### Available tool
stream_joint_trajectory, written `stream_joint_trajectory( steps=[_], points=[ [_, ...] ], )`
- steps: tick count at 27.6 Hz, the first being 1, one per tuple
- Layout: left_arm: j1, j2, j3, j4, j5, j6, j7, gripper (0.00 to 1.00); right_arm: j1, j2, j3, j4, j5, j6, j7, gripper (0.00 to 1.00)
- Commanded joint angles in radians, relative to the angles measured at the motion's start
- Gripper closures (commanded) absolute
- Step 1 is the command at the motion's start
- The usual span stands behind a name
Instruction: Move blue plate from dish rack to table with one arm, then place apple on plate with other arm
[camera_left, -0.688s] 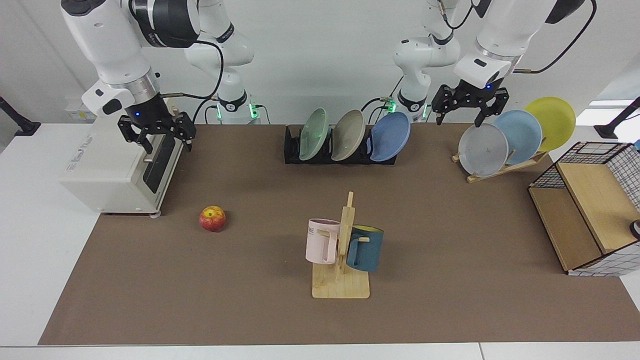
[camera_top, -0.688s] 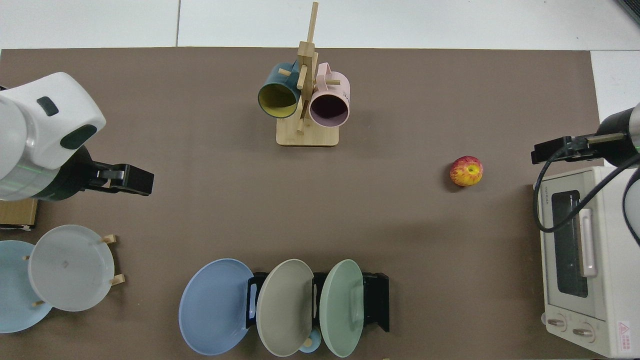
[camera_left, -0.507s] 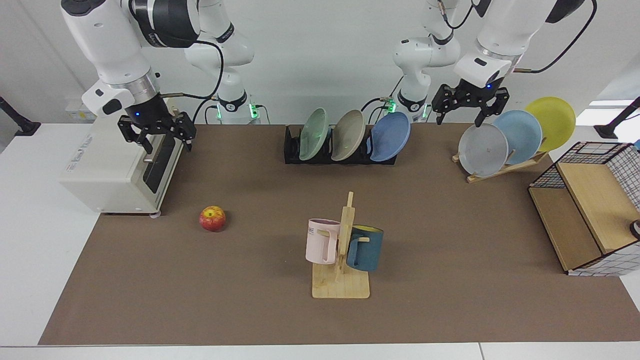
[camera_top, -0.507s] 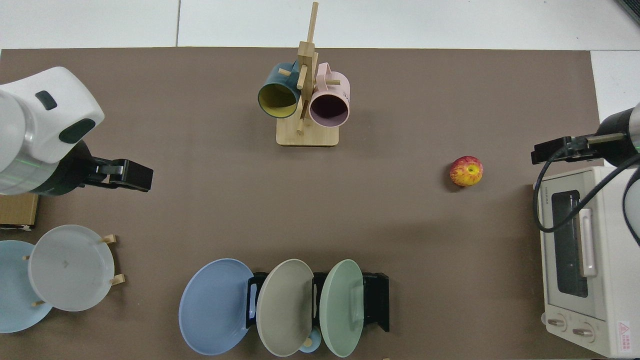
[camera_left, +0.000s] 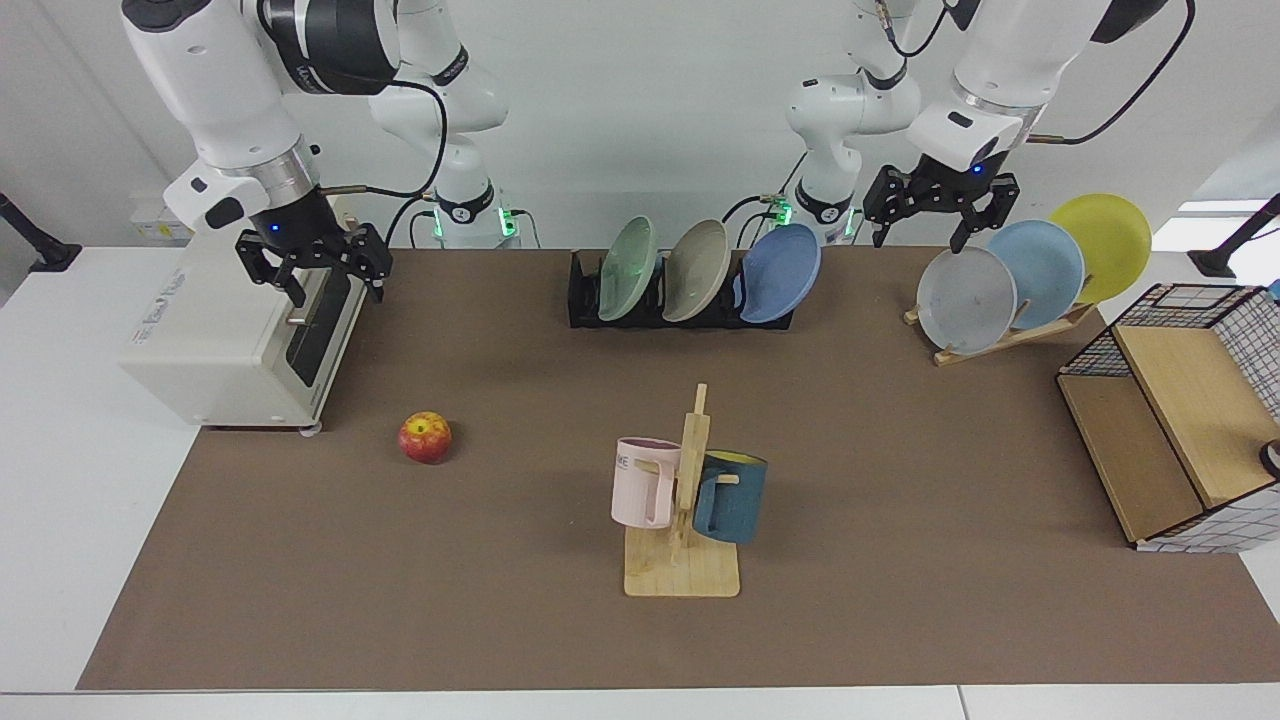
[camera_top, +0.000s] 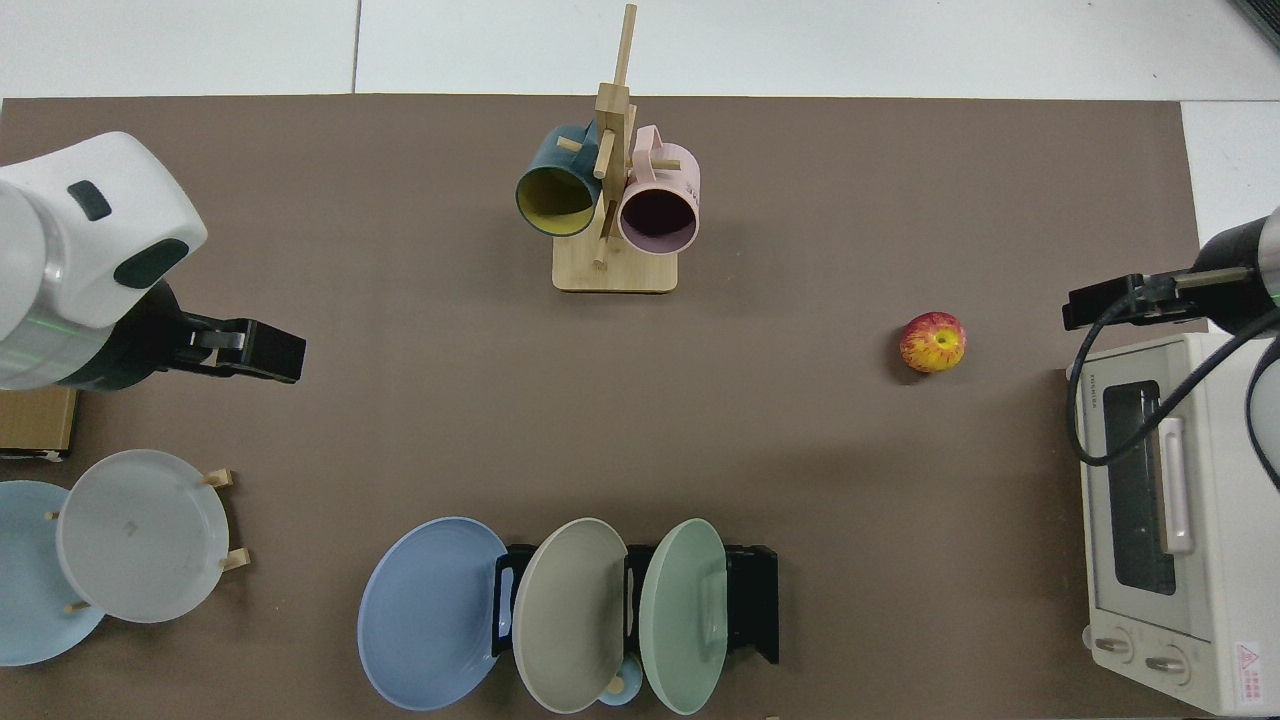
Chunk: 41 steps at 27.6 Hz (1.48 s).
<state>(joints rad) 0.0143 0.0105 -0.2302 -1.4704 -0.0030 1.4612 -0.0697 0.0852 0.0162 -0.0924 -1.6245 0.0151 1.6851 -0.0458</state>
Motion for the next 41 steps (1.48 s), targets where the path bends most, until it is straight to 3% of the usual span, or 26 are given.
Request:
stream_joint_trajectory(
  steps=[1,41],
  points=[
    [0.007,-0.001,-0.003,0.012,-0.011,-0.002,0.001,0.0,0.001,-0.016,0.006,-0.003,0.002,-0.015,-0.003,0.0],
    [0.021,-0.049,-0.001,-0.048,-0.018,-0.015,0.013,0.0,0.002,-0.025,0.006,-0.017,0.003,-0.022,-0.005,0.0]
  ],
)
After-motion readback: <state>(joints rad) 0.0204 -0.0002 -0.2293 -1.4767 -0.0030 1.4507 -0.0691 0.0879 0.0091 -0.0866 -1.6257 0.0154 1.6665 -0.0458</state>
